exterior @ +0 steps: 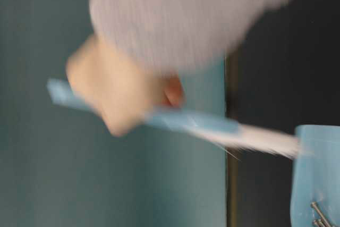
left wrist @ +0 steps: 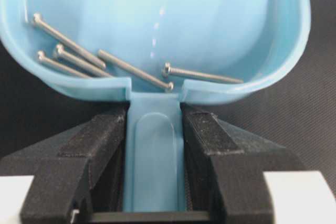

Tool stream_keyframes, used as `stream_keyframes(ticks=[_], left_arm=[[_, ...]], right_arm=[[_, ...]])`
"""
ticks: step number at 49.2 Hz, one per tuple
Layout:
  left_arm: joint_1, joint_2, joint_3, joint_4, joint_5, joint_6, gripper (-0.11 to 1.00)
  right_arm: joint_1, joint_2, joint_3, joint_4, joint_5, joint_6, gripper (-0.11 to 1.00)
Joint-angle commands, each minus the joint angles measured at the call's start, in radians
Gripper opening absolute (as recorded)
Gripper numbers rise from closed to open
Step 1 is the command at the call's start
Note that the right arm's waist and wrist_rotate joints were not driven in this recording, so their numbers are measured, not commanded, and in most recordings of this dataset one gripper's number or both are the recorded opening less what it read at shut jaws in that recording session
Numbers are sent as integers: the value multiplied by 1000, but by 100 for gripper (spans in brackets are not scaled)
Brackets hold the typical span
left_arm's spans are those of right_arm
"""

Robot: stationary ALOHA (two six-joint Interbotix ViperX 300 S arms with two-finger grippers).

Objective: Hold the dustpan with the left arm, while a human hand uses a hand brush to gather screws into the dustpan.
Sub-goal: 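Hold the dustpan steady with the left gripper while screws are brushed in, then keep holding the dustpan with the left gripper as the brush withdraws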

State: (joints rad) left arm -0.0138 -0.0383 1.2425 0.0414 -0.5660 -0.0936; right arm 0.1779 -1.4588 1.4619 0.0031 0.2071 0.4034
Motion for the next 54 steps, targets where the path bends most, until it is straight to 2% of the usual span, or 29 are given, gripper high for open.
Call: stream_keyframes(ticks=[1, 26, 42, 54], left_arm=[[5, -8, 12, 5, -81, 9, 31], [5, -37, 38, 3, -270, 28, 31], [9, -129, 46, 5, -247, 31, 31], [14, -141, 51, 5, -242, 29, 31]], right_arm=[[0, 5, -5, 2, -5, 0, 0], [0, 5, -5, 2, -6, 2, 0], [0, 5, -5, 2, -5, 0, 0], [0, 3, -5, 2, -5, 0, 0]])
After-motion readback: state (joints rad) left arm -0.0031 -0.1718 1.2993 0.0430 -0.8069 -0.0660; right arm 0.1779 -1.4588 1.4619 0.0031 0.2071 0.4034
